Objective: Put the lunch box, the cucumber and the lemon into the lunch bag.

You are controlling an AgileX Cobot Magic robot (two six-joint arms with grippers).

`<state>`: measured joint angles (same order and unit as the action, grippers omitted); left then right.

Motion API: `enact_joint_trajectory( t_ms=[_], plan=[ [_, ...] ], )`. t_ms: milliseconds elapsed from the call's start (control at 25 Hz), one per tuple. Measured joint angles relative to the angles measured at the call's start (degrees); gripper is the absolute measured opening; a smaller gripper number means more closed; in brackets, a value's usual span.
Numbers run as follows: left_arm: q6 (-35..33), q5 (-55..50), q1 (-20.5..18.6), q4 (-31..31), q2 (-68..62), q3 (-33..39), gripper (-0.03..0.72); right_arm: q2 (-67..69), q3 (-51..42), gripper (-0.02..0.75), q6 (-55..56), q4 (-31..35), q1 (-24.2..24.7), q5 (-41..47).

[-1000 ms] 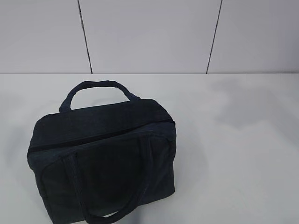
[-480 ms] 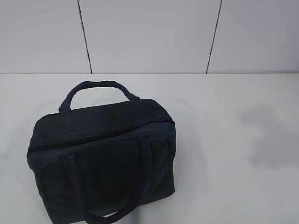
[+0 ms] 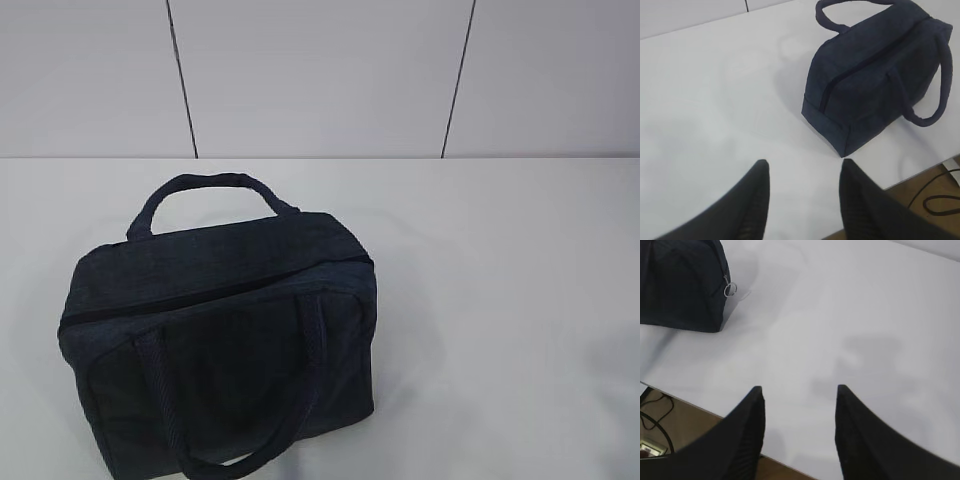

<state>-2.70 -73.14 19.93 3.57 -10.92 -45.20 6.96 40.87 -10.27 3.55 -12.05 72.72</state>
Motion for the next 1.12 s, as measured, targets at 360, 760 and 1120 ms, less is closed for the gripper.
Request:
enact_joint_trajectory(
  t_ms=[360, 760, 1120],
  plan=[
    [-2.09, -0.13, 0.0, 0.0, 8.75, 9.85, 0.326, -8.01, -8.66, 0.333, 0.82, 0.12, 0.0, 0.0],
    [-2.27, 3.25, 0.0, -2.54, 10.21, 13.55, 0.326, -8.01, -10.55, 0.334, 1.04, -1.03, 0.0, -4.19],
    [-2.27, 8.9, 0.0, -2.99, 10.21, 16.05, 0.326, -8.01, -11.71, 0.334, 1.07, -1.94, 0.0, -6.82]
  ],
)
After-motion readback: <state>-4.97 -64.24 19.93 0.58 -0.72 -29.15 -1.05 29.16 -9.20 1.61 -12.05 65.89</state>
